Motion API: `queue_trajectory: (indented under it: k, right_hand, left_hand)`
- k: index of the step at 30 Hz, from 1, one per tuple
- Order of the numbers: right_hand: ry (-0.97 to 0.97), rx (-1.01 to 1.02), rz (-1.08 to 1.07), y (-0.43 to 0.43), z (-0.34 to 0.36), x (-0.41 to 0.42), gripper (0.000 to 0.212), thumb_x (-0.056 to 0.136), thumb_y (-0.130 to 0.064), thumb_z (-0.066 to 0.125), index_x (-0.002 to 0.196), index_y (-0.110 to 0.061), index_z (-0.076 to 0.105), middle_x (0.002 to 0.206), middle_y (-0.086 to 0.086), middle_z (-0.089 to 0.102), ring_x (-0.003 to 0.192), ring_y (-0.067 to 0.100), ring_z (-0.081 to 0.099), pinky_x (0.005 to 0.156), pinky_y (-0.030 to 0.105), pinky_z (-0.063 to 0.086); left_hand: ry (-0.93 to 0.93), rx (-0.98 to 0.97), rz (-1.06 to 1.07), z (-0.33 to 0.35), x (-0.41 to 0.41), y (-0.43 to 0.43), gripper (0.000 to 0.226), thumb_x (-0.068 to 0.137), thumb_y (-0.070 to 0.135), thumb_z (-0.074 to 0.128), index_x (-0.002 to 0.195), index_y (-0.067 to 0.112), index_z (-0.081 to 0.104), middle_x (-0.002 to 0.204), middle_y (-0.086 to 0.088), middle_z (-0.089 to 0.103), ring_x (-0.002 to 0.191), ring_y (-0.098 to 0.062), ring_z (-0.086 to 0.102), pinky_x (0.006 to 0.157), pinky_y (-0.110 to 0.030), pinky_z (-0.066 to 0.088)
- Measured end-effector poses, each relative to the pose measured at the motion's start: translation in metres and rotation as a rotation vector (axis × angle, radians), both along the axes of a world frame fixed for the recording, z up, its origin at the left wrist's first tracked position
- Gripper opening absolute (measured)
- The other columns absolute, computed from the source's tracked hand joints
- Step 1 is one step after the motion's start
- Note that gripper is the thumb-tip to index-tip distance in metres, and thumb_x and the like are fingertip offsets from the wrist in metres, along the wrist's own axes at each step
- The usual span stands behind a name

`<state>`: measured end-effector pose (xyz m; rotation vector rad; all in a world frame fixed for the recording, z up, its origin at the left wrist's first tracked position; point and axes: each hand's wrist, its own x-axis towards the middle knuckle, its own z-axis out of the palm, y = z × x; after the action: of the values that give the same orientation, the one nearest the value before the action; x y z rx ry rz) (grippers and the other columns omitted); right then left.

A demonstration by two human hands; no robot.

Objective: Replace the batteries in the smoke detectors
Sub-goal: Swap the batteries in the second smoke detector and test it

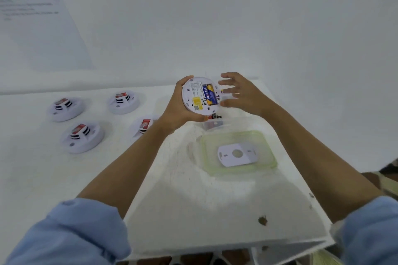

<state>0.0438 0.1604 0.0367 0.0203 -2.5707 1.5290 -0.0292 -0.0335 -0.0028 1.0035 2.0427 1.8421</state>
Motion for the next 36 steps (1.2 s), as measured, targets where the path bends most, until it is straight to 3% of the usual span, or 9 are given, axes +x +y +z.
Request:
queue_trajectory:
  k: [3,7,11,18,26,33,36]
  right_hand:
    - [-0.066,0.118,0.025,0.004,0.001,0.035,0.049,0.071,0.003,0.073,0.114,-0.013,0.056,0.114,0.004,0.057,0.098,0.015,0.052,0.077,0.013,0.045]
    - [-0.337,0.434,0.195,0.001,-0.027,0.068,0.046,0.072,-0.009,0.075,0.115,-0.018,0.062,0.123,0.000,0.053,0.111,0.015,0.050,0.097,0.029,0.042]
    - [-0.401,0.549,0.229,-0.003,-0.038,0.078,0.041,0.079,-0.013,0.069,0.119,-0.019,0.060,0.131,-0.002,0.045,0.121,0.014,0.043,0.097,0.022,0.032]
    - [-0.389,0.663,0.222,0.003,-0.040,0.075,0.050,0.081,-0.026,0.069,0.128,-0.022,0.055,0.137,-0.004,0.039,0.127,0.014,0.039,0.097,0.020,0.026]
    - [-0.249,0.845,0.223,-0.002,-0.037,0.068,0.048,0.073,-0.033,0.073,0.119,-0.025,0.062,0.119,0.001,0.060,0.112,0.018,0.051,0.096,0.033,0.043]
    - [-0.235,0.856,0.270,0.004,-0.038,0.055,0.051,0.068,-0.038,0.077,0.116,-0.023,0.064,0.111,-0.002,0.060,0.103,0.015,0.053,0.089,0.028,0.044]
    - [-0.131,0.634,0.149,0.019,-0.017,0.053,0.046,0.062,-0.023,0.083,0.106,-0.024,0.069,0.100,-0.001,0.063,0.092,0.015,0.058,0.082,0.028,0.048]
  left_hand:
    - [-0.015,0.004,0.028,-0.002,0.018,-0.009,0.104,0.055,-0.024,0.074,0.139,0.008,0.021,0.123,0.006,0.044,0.107,0.005,0.052,0.076,-0.018,0.053]
    - [-0.020,-0.003,0.060,-0.002,0.046,-0.019,0.106,0.052,-0.021,0.078,0.138,0.008,0.022,0.124,0.005,0.041,0.111,-0.002,0.049,0.076,-0.016,0.052]
    - [-0.038,-0.015,0.097,-0.005,0.068,-0.026,0.105,0.053,-0.023,0.076,0.138,0.010,0.023,0.121,0.012,0.041,0.108,0.002,0.049,0.074,-0.014,0.052]
    - [-0.067,-0.008,0.103,-0.007,0.086,-0.035,0.104,0.056,-0.026,0.072,0.139,0.011,0.022,0.122,0.006,0.043,0.107,-0.001,0.050,0.071,-0.015,0.053]
    - [-0.050,0.003,0.091,-0.004,0.080,-0.032,0.103,0.056,-0.024,0.073,0.139,0.010,0.022,0.127,0.001,0.042,0.111,-0.003,0.049,0.075,-0.017,0.053]
    - [-0.030,-0.014,0.073,0.002,0.056,-0.024,0.101,0.057,-0.022,0.075,0.138,0.011,0.024,0.125,0.005,0.042,0.111,-0.003,0.048,0.074,-0.014,0.052]
    - [-0.026,-0.025,0.067,0.005,0.038,-0.021,0.101,0.056,-0.021,0.075,0.138,0.011,0.025,0.124,0.006,0.043,0.110,-0.003,0.049,0.074,-0.014,0.052]
